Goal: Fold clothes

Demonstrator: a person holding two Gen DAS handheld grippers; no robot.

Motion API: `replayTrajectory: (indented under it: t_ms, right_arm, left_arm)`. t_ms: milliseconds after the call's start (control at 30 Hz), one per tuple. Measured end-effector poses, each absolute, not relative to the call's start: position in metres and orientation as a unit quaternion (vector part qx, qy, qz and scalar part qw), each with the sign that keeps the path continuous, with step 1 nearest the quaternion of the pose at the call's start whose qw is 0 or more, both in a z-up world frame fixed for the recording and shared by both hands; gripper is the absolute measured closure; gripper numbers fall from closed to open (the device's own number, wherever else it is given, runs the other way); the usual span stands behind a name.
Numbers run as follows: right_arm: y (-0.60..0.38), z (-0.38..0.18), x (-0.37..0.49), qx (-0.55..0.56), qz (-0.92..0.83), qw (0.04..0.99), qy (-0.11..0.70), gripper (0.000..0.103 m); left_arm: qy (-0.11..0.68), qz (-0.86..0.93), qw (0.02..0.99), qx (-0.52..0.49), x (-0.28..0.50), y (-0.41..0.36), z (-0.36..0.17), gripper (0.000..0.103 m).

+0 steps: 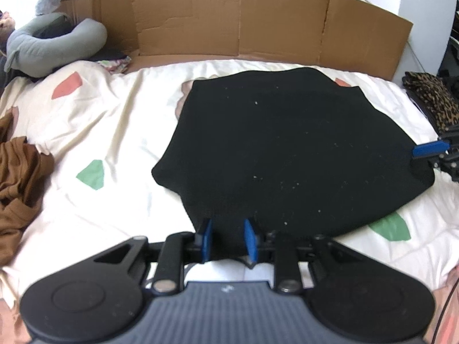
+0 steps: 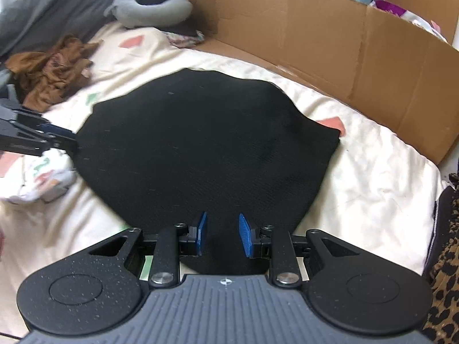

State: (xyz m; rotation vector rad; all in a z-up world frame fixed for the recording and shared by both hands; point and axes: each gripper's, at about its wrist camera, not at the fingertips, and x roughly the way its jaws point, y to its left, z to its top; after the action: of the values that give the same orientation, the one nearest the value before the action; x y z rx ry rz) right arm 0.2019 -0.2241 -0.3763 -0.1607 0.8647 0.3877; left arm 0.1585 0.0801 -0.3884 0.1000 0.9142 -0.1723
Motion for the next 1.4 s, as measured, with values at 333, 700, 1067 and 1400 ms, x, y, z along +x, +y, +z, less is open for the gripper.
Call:
replayTrajectory:
  t_ms: [333, 700, 1067, 1400]
  right_arm:
    - [-0.203, -0.392, 0.201, -0.087, 0.201, 0.874, 0.434, 0.072]
    - [-0.222, -0.408, 0.191, -0.092, 0.186, 0.868, 0.451, 0.073]
    - [-0.244, -0.401, 0.186, -0.072, 0.134, 0.873, 0.463, 0.078]
    - [-0.273, -0.392, 0.174, 0.048, 0.111, 0.873, 0.473, 0.077]
  left_arm:
    - [0.437, -0.109, 0.891, 0.052, 0.16, 0.058, -0.397, 0.076]
    - [0.442, -0.1, 0.887, 0.091, 0.155, 0.066, -0.407, 0.072]
    - [0.467, -0.04, 0.882, 0.046, 0.148, 0.094, -0.407, 0.073]
    - [0.46, -0.022, 0.887, -0.013, 0.145, 0.106, -0.389, 0.076]
